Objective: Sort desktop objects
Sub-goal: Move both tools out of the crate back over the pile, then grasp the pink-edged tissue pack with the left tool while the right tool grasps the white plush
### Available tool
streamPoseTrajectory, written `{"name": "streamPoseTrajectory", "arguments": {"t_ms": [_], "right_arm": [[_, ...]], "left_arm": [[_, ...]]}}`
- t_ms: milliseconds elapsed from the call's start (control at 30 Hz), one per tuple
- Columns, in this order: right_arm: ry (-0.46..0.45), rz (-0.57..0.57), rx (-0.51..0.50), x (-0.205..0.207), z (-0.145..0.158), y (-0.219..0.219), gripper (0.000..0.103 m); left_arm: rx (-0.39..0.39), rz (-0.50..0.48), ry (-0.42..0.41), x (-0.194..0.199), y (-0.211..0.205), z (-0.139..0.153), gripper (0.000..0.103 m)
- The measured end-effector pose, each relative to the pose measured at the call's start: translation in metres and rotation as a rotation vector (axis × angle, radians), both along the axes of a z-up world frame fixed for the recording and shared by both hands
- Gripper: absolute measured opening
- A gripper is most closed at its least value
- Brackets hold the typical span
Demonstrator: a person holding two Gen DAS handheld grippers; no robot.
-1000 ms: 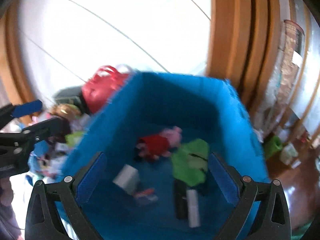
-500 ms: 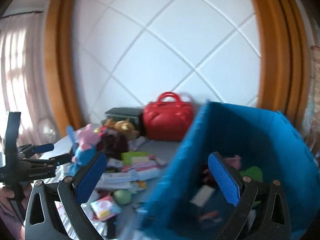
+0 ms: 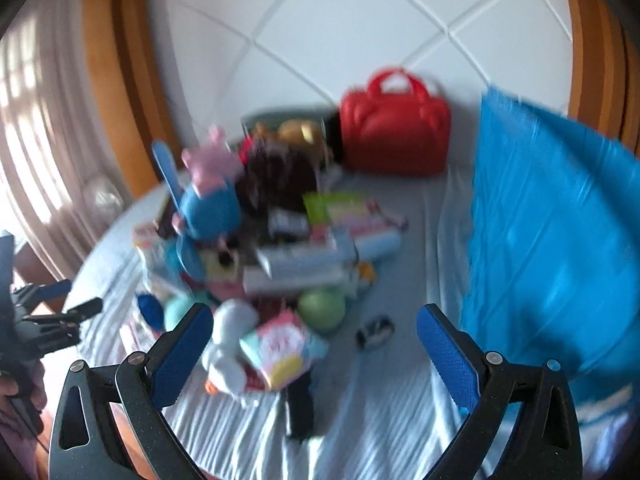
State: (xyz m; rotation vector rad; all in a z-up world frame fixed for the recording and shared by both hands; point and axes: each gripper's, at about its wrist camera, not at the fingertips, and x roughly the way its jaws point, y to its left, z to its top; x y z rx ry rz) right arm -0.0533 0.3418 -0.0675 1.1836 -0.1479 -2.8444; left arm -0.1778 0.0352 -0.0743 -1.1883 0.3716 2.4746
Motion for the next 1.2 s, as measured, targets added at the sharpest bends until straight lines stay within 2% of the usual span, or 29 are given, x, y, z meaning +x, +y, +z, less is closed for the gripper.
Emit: {"name": "streamPoseTrajectory", "arguments": {"t_ms": [233, 300, 467, 567, 633, 733, 967, 1033, 1200], "right_arm": [[-0.169, -0.042, 0.02, -0.008, -0.054, 0.002, 0.103], [-0.203, -0.046, 0.024, -0.012, -0.064, 0.003, 0.103], [-0.272, -0.041, 0.029, -0.018, -0.085, 0.013, 0.103], [-0.292, -0.029, 0.034, -0.02, -0.09, 0.019, 0.103], [-0.298, -0.014, 0.034, -0.022, -0.093, 0.02, 0.103], [-0.311, 0.009, 0.03, -0.027, -0.099, 0.017, 0.103], [-0.353, 0.057, -0.011, -0.039, -0.114, 0.0, 0.103], [-0.367, 0.062, -0.023, -0.044, -0.118, -0.005, 0.103], [-0.386, 0.057, -0.041, -0.056, -0.119, -0.015, 0.103]], "left_arm": [[0.002, 0.135, -0.194, -0.028, -0.013, -0.077, 0.081], [0.035, 0.159, -0.249, -0.032, -0.013, -0.091, 0.081], [0.074, 0.237, -0.309, -0.041, -0.002, -0.114, 0.081], [0.033, 0.298, -0.247, -0.045, 0.008, -0.119, 0.081], [0.002, 0.323, -0.215, -0.048, 0.015, -0.123, 0.087], [-0.053, 0.333, -0.206, -0.05, 0.023, -0.129, 0.091], [-0.054, 0.373, -0.26, -0.029, -0.005, -0.131, 0.094], [-0.031, 0.37, -0.279, -0.027, -0.013, -0.133, 0.096], [-0.045, 0.35, -0.316, -0.033, -0.006, -0.139, 0.101]]}}
